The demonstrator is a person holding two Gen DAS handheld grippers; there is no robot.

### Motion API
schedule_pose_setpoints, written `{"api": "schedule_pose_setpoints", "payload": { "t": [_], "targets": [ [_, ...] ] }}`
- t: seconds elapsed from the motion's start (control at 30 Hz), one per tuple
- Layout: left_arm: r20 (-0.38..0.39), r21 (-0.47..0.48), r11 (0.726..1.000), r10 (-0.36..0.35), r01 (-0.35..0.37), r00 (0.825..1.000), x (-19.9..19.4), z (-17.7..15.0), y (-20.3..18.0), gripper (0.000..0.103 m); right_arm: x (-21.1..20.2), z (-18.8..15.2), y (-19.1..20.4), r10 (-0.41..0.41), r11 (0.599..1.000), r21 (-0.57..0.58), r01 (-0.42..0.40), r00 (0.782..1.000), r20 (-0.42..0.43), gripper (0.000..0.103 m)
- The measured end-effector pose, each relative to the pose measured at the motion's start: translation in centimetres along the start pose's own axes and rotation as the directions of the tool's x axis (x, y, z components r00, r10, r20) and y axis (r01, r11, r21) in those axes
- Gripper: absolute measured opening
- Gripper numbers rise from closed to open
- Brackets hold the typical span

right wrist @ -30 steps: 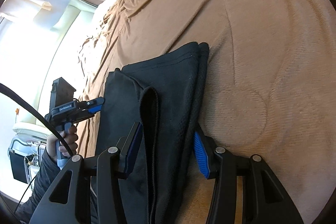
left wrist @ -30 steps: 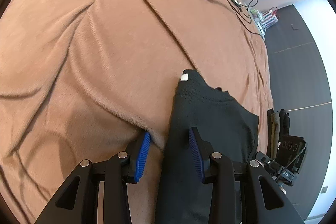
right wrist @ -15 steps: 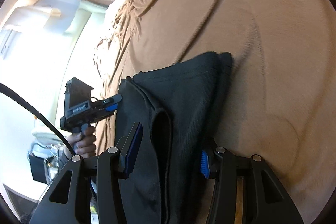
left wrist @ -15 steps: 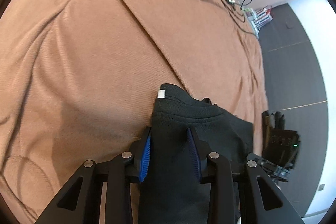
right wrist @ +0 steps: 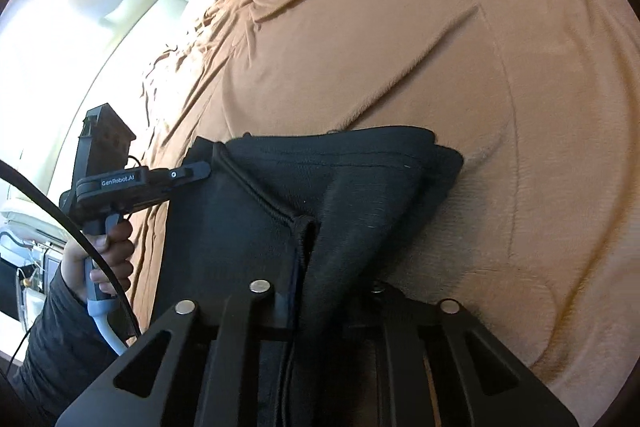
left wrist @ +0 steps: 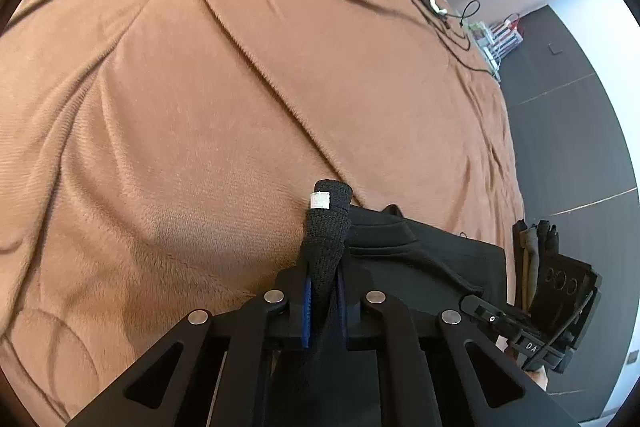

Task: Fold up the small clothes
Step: 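Grip the folded shirt with the left gripper while the right gripper grips it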

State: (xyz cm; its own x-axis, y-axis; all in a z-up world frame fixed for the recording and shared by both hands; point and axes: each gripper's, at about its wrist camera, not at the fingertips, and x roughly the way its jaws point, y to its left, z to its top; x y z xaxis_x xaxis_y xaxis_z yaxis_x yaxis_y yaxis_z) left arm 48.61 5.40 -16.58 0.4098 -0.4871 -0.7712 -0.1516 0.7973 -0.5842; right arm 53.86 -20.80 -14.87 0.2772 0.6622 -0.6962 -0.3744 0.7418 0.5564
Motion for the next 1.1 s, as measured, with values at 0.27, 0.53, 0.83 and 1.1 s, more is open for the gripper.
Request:
{"api": "schedule_pose_setpoints", "payload": {
  "t": [0.27, 0.53, 0.83, 1.1],
  "targets": [
    [0.051, 0.027, 0.999, -0.036, 0.034, 0.998, -3.0, -1.1, -1.1, 0.008, -0.9, -1.3, 2.3, -0.055, 0.998, -0.030, 0.057, 0.997, 0.059, 0.009],
    [0.099, 0.048, 0.997, -0.064, 0.059, 0.993, -7.2, -3.3, -2.7, 0.007, -2.9, -3.8, 5.3, -0.077, 0.993, -0.078, 0.087, 0.989, 0.128, 0.009],
    [0.153, 0.066, 0.995, -0.081, 0.071, 0.985, -12.0, -6.3, -4.0, 0.007, -6.1, -6.9, 9.6, -0.104, 0.976, -0.166, 0.142, 0.971, 0.217, 0.008],
    [0.214, 0.117, 0.990, -0.106, 0.083, 0.971, -16.3, -8.5, -7.1, 0.007, -11.0, -10.3, 12.3, -0.089, 0.972, -0.186, 0.146, 0.954, 0.285, 0.008]
  ]
}}
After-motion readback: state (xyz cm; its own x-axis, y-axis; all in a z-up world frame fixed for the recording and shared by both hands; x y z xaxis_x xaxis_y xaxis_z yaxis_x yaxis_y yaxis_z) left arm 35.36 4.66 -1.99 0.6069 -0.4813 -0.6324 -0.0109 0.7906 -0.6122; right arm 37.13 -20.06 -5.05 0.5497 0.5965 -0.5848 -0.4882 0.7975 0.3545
